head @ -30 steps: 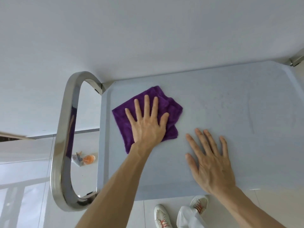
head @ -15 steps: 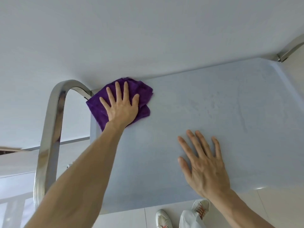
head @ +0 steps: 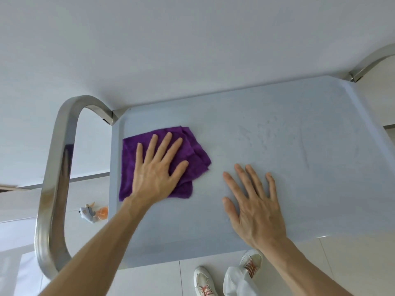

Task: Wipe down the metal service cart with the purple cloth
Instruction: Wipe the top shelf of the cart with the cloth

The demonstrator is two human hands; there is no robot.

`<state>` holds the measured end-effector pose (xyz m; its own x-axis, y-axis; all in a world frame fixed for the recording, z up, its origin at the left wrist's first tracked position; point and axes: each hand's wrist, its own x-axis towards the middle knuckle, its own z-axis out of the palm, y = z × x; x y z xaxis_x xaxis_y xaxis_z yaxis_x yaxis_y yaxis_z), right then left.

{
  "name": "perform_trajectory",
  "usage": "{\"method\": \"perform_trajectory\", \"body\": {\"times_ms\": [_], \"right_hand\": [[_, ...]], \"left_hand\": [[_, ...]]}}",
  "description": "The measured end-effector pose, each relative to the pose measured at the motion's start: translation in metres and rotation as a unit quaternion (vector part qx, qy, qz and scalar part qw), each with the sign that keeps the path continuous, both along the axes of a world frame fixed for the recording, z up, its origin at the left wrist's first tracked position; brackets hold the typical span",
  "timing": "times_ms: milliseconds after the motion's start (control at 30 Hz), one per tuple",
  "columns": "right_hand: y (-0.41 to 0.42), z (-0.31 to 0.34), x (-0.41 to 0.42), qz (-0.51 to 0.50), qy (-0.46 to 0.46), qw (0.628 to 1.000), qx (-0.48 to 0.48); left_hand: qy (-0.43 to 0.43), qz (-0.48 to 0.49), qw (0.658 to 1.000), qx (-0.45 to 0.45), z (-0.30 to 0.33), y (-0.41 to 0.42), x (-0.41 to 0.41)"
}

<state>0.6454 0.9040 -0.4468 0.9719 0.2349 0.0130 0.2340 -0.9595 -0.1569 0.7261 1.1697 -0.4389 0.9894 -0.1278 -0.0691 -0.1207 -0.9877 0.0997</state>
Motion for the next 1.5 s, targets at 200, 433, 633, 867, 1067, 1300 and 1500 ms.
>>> {"method": "perform_trajectory", "body": {"times_ms": [200,433,633,867,1067,1300,1500], "right_hand": [[-0.001,-0.002,0.0,-0.001,-0.016,1.0,0.026],[-0.003,0.0,0.002,-0.037,-0.043,0.985,0.161],[-0.034,0.014,0.009,0.02,-0.029,0.985,0.167],[-0.12,0.013,0.019,-0.027,-0.013,1.0,-0.006],[-0.122,0.004,0.019,-0.04,0.011,0.998,-0.044],[-0.123,0.007,0.018,-0.035,0.027,0.997,-0.058],[-0.123,0.001,0.019,-0.049,0.012,0.998,-0.045]], "left_hand": [[0.019,0.1,0.995,0.005,-0.001,-0.028,0.009],[0.02,0.0,1.0,-0.005,0.002,-0.087,-0.096],[0.043,0.014,0.999,0.003,0.007,-0.092,-0.108],[0.049,0.024,0.998,0.013,0.007,-0.094,-0.107],[0.037,0.036,0.998,0.022,0.009,-0.123,-0.112],[0.048,-0.111,0.992,-0.031,0.011,-0.205,-0.145],[0.027,-0.126,0.992,-0.013,0.007,-0.124,-0.11]]}}
